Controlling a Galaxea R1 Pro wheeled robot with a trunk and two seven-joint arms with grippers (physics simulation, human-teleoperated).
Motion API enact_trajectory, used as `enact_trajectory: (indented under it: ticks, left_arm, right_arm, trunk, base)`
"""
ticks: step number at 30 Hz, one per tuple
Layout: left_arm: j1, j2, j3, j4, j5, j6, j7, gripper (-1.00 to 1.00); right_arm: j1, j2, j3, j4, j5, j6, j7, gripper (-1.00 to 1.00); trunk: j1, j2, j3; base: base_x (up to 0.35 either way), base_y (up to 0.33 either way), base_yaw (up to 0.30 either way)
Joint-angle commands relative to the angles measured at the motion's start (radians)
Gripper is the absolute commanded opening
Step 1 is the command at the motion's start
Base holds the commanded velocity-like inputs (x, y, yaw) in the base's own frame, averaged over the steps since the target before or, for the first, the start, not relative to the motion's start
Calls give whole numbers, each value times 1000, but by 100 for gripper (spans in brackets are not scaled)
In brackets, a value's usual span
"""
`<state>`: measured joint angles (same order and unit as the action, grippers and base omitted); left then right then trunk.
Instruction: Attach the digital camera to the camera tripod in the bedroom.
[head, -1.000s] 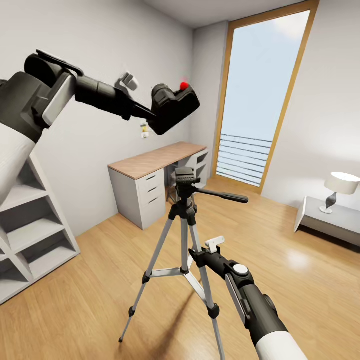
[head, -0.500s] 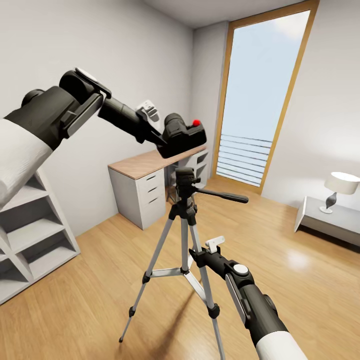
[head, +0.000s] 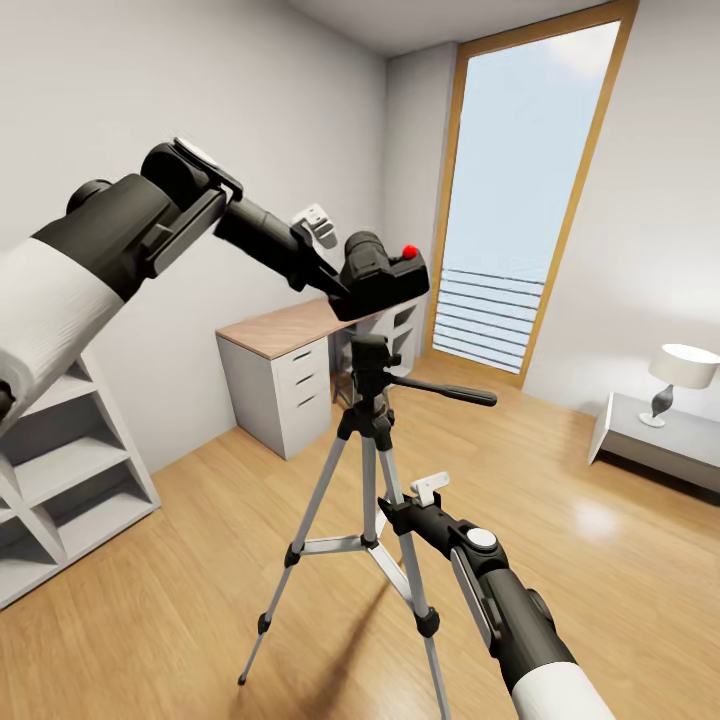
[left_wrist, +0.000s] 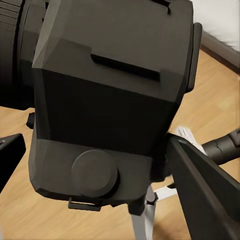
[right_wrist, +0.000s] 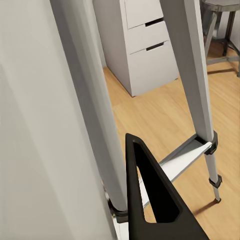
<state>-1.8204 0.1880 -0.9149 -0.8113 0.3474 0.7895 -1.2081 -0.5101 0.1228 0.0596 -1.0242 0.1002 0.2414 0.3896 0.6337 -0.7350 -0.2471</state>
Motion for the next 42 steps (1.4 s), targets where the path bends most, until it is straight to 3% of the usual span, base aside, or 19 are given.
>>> enact_trajectory:
  ticks: [1,6,10,15,16,32,42]
  left_arm:
    - [-2,-3,-5,0,6,7,1,-100]
    - [-2,-32,-13,21,6,7,3,-100]
    - [-2,-51,-67,59,6,7,3,-100]
    - [-2,-56,-117,78,8,7,2,-100]
    - [-2,-53,-124,72,6,48,12,-100]
    - [-2,-36,-117,64,2,64,21,-100]
    - [-2,0,-114,65,3,35,25,-100]
  right_arm:
    - [-1,0,-3,56,38,41,-2,-100]
    - [-1,0,-3,56,38,41,-2,-100]
    - [-1,0,-3,56,38,41,-2,-100]
    - [-1,0,-3,56,38,41,-2,-100]
    - [-1,0,-3,56,38,41,-2,-100]
    - [-1,0,-3,55,38,41,0,-100]
    - [-1,-2,-3,54,38,41,2,-100]
  trunk:
    - [0,-1,-2]
    - [0,-1,-2]
    - [0,-1,-2]
    - [0,-1,-2]
    - [0,-1,-2]
    - [0,-1,-2]
    - [0,-1,-2]
  base:
    - [0,0,0]
    - [0,0,0]
    - [0,0,0]
    - [0,0,0]
    - [0,0,0]
    - [0,0,0]
    - [0,0,0]
